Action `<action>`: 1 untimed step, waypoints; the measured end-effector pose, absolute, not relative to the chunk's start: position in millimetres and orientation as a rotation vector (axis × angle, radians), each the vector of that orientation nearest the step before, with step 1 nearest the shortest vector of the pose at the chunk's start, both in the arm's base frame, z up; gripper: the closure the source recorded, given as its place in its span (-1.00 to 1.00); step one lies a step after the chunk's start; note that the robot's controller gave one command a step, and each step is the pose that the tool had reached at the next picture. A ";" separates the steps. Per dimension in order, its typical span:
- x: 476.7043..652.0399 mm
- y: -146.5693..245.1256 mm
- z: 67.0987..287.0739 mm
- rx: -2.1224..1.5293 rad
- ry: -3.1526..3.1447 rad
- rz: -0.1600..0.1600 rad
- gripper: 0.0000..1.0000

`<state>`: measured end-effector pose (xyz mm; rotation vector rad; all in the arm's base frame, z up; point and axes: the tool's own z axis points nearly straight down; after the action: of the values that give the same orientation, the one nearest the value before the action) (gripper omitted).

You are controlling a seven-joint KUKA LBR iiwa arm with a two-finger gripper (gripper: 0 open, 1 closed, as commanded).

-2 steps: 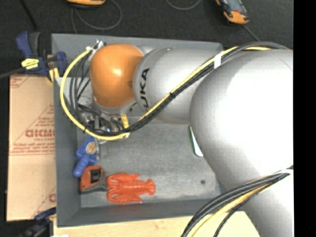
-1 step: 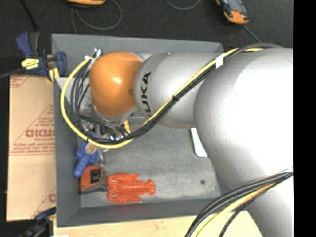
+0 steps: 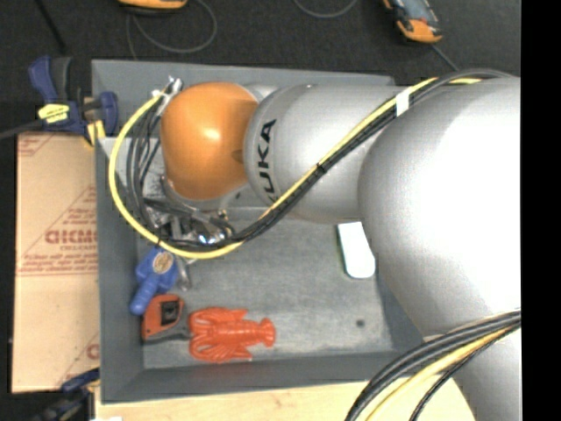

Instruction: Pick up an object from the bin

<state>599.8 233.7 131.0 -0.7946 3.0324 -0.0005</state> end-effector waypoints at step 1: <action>599.7 230.7 68.7 -1.088 2.945 0.000 -1.00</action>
Offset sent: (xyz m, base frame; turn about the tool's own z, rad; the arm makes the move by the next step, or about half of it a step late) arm -0.0154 0.0045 -0.0610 -0.2836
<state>599.7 230.7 68.7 -1.0884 2.9446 0.0004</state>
